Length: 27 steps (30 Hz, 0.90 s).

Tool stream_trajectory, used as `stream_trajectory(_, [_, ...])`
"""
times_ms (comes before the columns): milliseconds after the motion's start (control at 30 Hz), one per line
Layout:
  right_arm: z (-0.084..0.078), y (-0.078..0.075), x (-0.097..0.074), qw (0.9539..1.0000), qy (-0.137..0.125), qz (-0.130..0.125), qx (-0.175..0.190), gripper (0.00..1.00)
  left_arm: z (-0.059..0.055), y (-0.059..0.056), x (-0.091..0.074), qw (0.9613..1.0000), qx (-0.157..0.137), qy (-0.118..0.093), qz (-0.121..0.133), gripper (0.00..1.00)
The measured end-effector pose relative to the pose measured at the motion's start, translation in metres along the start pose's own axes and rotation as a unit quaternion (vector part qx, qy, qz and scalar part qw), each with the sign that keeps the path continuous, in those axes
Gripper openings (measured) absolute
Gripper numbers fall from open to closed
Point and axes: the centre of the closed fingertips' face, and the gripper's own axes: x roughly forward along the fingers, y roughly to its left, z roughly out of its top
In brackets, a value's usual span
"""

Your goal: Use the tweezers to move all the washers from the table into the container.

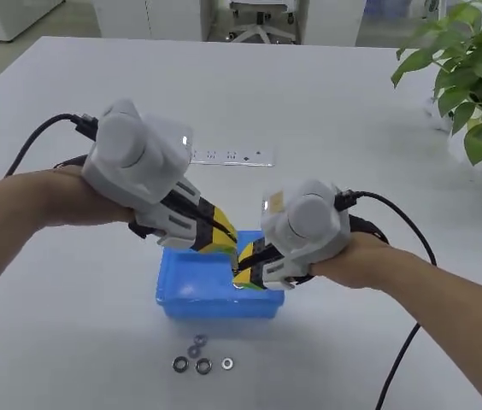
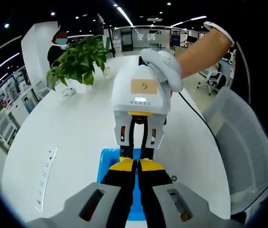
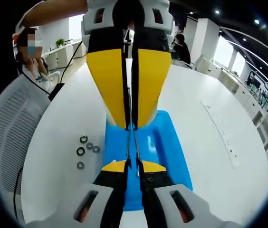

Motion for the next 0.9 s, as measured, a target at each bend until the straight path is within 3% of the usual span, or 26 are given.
stream_trajectory(533, [0.017, 0.022, -0.017, 0.9998, -0.01, -0.017, -0.009, 0.11, 0.016, -0.023, -0.014, 1.0, 0.006, -0.001, 0.004, 0.05])
stream_trajectory(900, [0.014, 0.047, -0.012, 0.9998, -0.014, -0.013, -0.002, 0.12, 0.009, -0.048, -0.01, 0.9999, 0.011, 0.01, -0.008, 0.05])
